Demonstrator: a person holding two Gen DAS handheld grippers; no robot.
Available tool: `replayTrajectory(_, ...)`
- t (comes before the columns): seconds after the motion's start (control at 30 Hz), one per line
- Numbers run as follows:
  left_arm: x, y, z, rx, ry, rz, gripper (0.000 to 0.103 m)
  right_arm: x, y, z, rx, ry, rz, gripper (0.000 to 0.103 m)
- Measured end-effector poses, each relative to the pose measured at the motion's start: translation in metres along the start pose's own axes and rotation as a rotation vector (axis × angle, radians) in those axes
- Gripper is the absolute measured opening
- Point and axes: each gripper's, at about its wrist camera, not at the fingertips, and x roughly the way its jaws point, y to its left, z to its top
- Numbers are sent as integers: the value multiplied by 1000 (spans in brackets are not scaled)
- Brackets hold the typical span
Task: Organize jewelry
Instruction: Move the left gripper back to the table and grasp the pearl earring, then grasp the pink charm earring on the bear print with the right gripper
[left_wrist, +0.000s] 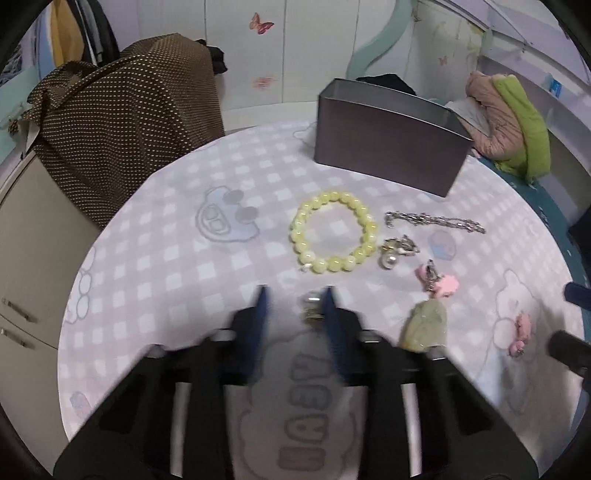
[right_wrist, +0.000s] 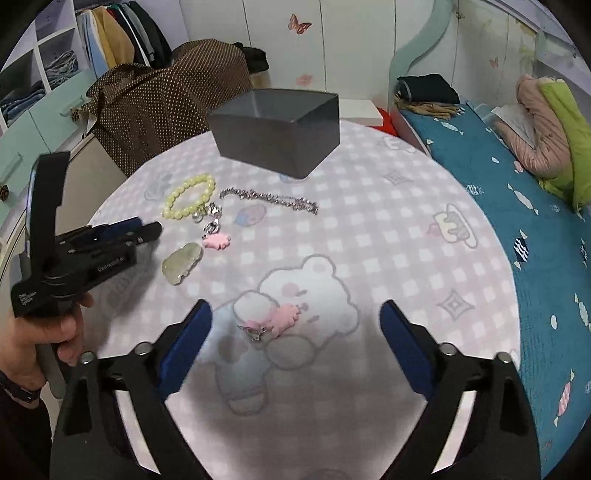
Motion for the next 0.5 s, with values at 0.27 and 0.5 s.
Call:
replayTrajectory(0.27,-17,5,-6,-54,-17,-50,11,17,2,-7,-1,42,5,58)
replayTrajectory(0.5,-32,5,-9,-58,-36,-61,11,22,16,-11,-70,33,-10,25)
